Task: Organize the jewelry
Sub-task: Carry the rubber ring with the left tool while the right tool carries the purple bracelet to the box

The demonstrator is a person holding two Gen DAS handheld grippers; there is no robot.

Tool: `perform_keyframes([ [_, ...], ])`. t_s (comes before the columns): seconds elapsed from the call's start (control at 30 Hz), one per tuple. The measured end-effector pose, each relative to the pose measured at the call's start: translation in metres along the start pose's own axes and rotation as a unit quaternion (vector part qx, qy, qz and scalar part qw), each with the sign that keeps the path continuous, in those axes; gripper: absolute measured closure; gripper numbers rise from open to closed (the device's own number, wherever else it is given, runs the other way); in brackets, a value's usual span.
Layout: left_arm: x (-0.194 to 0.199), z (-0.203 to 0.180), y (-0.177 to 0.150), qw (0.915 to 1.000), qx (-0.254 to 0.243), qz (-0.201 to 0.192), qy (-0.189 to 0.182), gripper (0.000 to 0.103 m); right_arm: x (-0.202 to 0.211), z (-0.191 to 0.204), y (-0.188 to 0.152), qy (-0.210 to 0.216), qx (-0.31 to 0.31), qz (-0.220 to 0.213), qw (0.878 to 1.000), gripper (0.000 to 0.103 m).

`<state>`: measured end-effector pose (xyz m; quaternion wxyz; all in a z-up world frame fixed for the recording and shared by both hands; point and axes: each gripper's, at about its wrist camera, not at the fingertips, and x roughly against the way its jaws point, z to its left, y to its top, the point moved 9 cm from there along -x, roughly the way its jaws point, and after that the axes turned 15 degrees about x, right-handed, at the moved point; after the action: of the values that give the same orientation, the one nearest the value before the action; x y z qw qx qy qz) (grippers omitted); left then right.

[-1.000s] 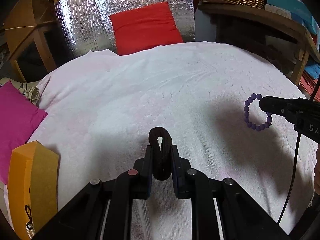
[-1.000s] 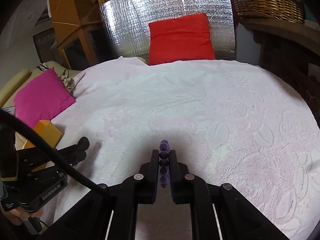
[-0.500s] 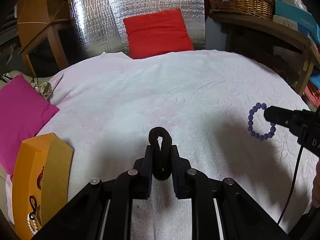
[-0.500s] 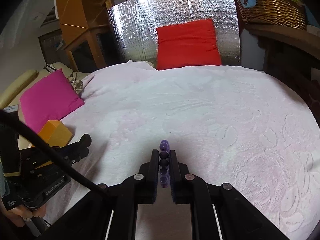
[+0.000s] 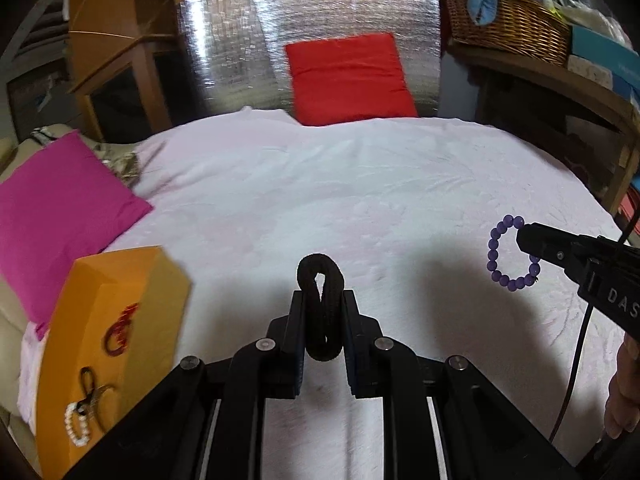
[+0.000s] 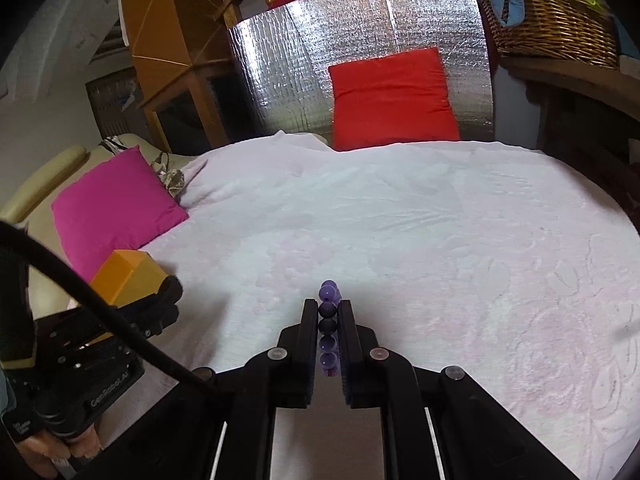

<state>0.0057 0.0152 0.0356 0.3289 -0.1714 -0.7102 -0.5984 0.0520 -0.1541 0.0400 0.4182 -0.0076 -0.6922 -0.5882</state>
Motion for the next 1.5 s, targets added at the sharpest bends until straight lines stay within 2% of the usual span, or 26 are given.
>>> perform_keyframes([
  [0.17,0.033,0.039,0.0,0.9988,0.04,-0.014,0.024,0.086,-0.007,0.022,0.009,0.02,0.002,-0.01,1.0,0.092],
  [0.33,0.076,0.096,-0.009,0.9944,0.068,-0.033,0.074,0.086,-0.014,0.056,0.016,0.056,0.008,-0.016,0.998,0.092],
  [0.47,0.105,0.152,-0.025,0.9878,0.095,-0.038,0.117,0.086,-0.009,0.098,0.022,0.099,0.017,-0.028,0.995,0.092],
  [0.67,0.143,0.239,-0.05,0.9717,0.164,-0.037,0.166,0.086,0.013,0.176,0.03,0.179,0.032,-0.047,0.982,0.092],
  [0.83,0.159,0.282,-0.064,0.9631,0.194,-0.037,0.183,0.086,0.032,0.243,0.03,0.238,0.06,-0.047,0.968,0.092],
  [0.97,0.157,0.303,-0.082,0.9599,0.214,-0.024,0.18,0.086,0.034,0.293,0.028,0.282,0.073,-0.024,0.956,0.092],
  [1.17,0.137,0.314,-0.101,0.9573,0.236,0.002,0.166,0.086,0.023,0.342,0.019,0.323,0.09,0.02,0.942,0.092],
  [1.5,0.121,0.323,-0.113,0.9543,0.238,0.015,0.18,0.086,-0.006,0.386,-0.008,0.316,0.149,0.074,0.934,0.092],
])
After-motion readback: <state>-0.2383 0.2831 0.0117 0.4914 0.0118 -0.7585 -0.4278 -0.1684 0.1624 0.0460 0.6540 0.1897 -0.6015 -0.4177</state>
